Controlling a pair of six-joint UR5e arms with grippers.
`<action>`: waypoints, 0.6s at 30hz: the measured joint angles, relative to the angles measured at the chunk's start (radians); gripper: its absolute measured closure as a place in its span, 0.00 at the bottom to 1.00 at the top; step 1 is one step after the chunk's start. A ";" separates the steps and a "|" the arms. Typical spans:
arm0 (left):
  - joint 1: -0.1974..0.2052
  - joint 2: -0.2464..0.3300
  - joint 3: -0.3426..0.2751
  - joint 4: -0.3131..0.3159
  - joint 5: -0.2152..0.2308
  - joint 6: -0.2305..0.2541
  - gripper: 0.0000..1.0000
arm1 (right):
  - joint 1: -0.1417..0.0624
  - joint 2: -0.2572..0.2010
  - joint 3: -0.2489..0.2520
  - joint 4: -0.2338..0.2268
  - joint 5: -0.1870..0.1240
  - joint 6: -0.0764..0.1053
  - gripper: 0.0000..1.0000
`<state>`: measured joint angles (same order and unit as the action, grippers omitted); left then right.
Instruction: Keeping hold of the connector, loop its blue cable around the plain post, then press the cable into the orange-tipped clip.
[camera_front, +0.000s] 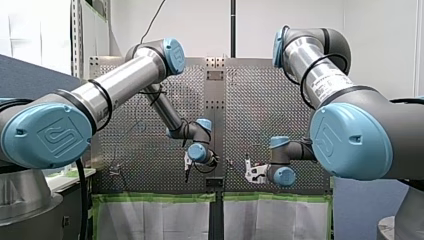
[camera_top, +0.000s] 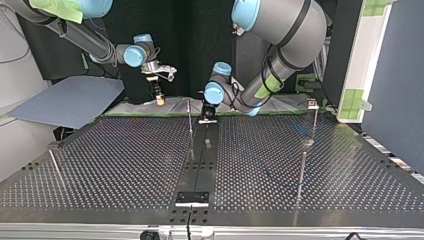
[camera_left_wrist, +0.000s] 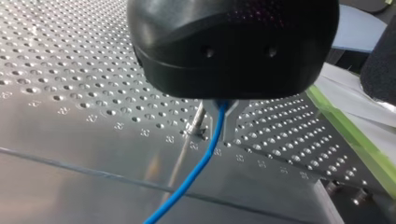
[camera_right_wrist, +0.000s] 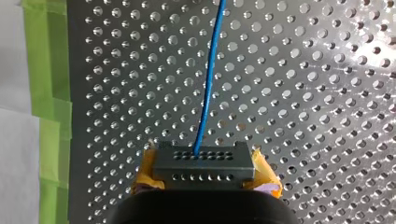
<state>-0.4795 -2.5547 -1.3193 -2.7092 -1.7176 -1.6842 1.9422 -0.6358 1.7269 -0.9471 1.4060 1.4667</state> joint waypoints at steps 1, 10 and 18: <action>0.001 0.000 0.000 -0.001 0.000 0.000 1.00 | 0.000 0.000 -0.003 0.001 -0.001 0.000 1.00; 0.006 0.000 0.001 -0.008 -0.003 0.000 1.00 | -0.004 0.001 -0.042 0.018 -0.009 0.010 1.00; 0.012 0.000 0.000 -0.017 -0.008 0.000 1.00 | -0.014 0.002 -0.075 0.045 -0.012 0.015 1.00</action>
<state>-0.4675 -2.5547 -1.3188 -2.7264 -1.7256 -1.6842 1.9281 -0.6340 1.6521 -0.9025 1.3937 1.4821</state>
